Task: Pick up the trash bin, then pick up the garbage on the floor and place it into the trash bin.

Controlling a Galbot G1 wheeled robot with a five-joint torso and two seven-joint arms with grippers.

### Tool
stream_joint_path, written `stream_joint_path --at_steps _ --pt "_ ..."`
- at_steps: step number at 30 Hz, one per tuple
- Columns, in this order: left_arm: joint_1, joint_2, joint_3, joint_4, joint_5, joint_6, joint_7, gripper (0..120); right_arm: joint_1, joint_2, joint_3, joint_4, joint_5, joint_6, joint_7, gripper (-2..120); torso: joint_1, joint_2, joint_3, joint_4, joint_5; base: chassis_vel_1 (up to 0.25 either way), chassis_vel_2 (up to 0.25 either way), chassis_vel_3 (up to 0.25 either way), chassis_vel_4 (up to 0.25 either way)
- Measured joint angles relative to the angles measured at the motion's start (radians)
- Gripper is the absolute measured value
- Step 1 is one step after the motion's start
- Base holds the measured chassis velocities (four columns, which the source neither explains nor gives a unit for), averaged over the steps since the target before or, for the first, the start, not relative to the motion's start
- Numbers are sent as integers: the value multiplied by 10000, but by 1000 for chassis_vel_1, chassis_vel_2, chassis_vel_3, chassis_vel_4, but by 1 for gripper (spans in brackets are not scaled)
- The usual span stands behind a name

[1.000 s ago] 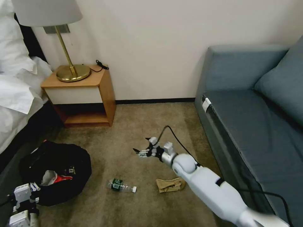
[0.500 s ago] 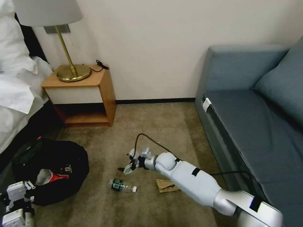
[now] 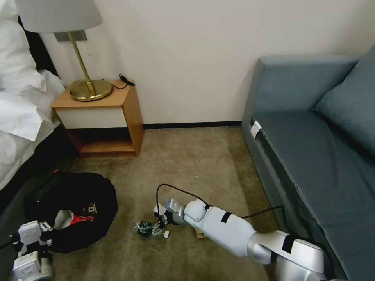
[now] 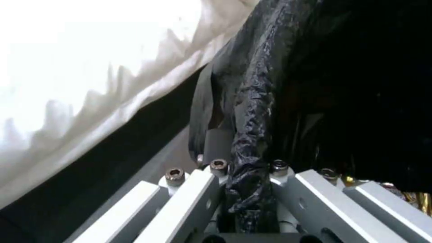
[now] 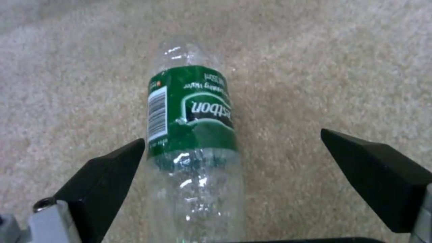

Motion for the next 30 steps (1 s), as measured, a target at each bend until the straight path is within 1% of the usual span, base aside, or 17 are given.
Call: stream_joint_path --at_steps 6,15,24,30 --pt "152 -14 -22 0 -6 -145 -48 2 49 363 -32 -280 -158 42 11 100 0 0 0 3 1 0 0 0 0" --pt "206 74 -33 -68 -67 -166 -67 2 -23 815 277 -1278 -838 459 21 100 0 0 0 1 0 0 0 0 0" --pt "201 91 22 -70 -75 -200 -67 2 -34 876 366 -1678 -1109 628 -5 100 0 0 0 2 1 0 0 0 0" --pt "224 109 22 51 -91 -382 -65 2 -122 866 477 -2019 -1361 780 -62 100 0 0 0 2 1 0 0 0 0"
